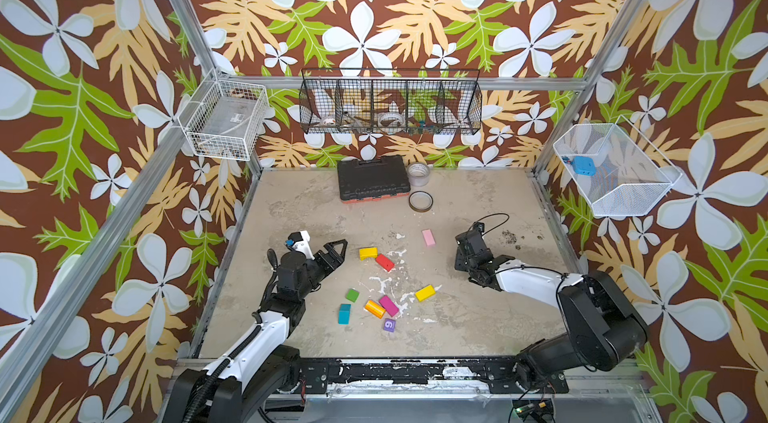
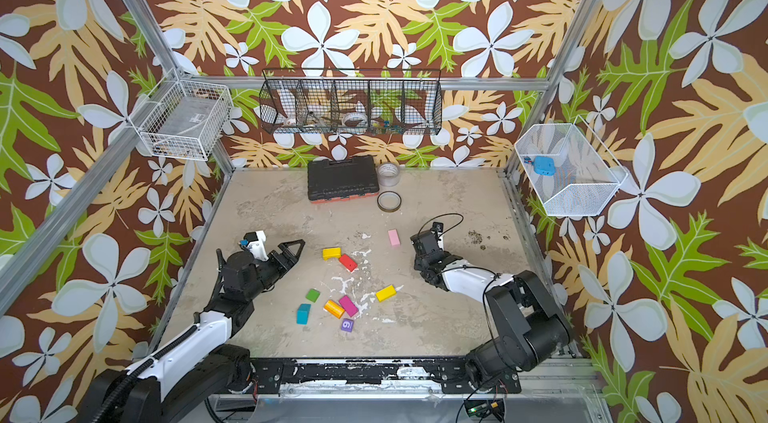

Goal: Build the wood block tower

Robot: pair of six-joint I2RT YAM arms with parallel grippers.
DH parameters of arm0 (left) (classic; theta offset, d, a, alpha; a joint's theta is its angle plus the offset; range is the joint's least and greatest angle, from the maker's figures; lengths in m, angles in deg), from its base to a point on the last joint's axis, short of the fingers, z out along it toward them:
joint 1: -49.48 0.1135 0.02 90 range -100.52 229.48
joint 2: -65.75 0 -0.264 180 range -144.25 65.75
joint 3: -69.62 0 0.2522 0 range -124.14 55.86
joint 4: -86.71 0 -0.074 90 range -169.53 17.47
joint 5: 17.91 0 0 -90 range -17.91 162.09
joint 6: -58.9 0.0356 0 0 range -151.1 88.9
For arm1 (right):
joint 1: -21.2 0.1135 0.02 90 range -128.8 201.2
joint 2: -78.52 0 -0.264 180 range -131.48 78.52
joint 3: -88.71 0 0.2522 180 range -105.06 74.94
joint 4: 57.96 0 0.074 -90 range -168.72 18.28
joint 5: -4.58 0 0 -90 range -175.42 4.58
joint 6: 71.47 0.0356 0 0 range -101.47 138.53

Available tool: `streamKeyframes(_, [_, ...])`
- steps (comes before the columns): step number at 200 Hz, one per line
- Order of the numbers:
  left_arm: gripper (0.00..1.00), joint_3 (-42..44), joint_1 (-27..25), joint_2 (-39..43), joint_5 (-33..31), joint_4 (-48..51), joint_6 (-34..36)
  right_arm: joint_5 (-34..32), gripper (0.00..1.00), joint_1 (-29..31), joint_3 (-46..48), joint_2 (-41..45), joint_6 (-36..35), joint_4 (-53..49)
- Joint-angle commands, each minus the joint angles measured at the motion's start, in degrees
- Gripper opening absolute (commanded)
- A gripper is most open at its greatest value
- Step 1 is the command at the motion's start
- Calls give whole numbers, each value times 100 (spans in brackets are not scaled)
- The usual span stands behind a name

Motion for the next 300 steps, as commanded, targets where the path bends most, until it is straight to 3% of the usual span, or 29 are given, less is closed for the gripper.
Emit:
streamKeyframes(1, [89,-71,-132,-116,-141,-161,92,-41,54,-2,56,139,-36,135])
streamKeyframes(65, [88,-786,-1393,-1046,-1135,352,611,-352,61,19,705,1508,-52,240])
streamKeyframes(89, [87,-1001,-1517,-1315,-1293,526,646,59,67,44,972,2003,-206,644])
streamKeyframes(104, [87,-1033,-1513,-1321,-1436,612,615,352,73,350,973,2180,-335,980])
streamKeyframes(115, [87,-1033,-1517,-1236,-1621,708,598,208,78,907,791,2149,-477,1112])
streamKeyframes(138, [89,-942,-1502,-838,-2345,1009,422,-138,84,1861,25,1476,-541,924])
streamKeyframes(167, [90,-517,-1410,134,-3670,1571,-258,-30,84,2331,-1142,117,-230,405])
streamKeyframes(187, [94,-47,-1387,1093,-4141,1510,-450,-216,86,2649,-2049,-853,-203,-56])
streamKeyframes(226, [99,388,-1387,2119,-4251,1281,-346,70,86,2779,-3362,-2295,-230,-509])
streamKeyframes(300, [97,15,-1388,1071,-3716,1175,-266,425,90,2992,-4428,-3315,-228,-712])
